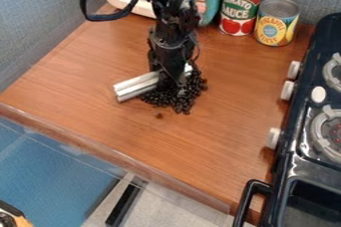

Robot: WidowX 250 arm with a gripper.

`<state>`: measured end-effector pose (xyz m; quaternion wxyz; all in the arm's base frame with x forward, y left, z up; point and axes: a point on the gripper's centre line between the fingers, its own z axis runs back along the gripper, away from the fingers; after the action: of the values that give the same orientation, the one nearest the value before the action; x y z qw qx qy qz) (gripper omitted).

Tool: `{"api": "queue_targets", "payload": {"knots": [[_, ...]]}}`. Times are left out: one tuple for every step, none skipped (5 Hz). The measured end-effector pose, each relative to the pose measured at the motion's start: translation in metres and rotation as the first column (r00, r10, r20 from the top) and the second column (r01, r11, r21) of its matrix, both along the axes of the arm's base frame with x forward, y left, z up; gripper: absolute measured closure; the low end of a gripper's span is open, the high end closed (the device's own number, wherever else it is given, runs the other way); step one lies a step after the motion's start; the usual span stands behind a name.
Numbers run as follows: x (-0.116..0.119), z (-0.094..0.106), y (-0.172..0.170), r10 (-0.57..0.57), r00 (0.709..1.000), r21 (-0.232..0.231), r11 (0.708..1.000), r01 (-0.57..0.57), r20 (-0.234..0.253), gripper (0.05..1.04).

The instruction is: Sweep into pile

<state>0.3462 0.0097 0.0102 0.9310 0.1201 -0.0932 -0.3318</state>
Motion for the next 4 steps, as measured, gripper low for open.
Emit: {"api": "queue_targets", "payload": {"knots": [[-0.007,-0.001,-0.005,-0.005,1.000,-0.008,1.000,0.005,-0.008,0.698],[-0.012,0.000,-0.010,-0.017,1.000,-0.012,1.000,0.017,-0.008,0.698],[-0.012,0.001,-0.011,-0.014,1.000,-0.016,1.000,0.014,-0.009,0.698],[-0.011,0.006,0.001,0.038,0.999,-0.042,0.998,-0.039,-0.019,0.698]]}}
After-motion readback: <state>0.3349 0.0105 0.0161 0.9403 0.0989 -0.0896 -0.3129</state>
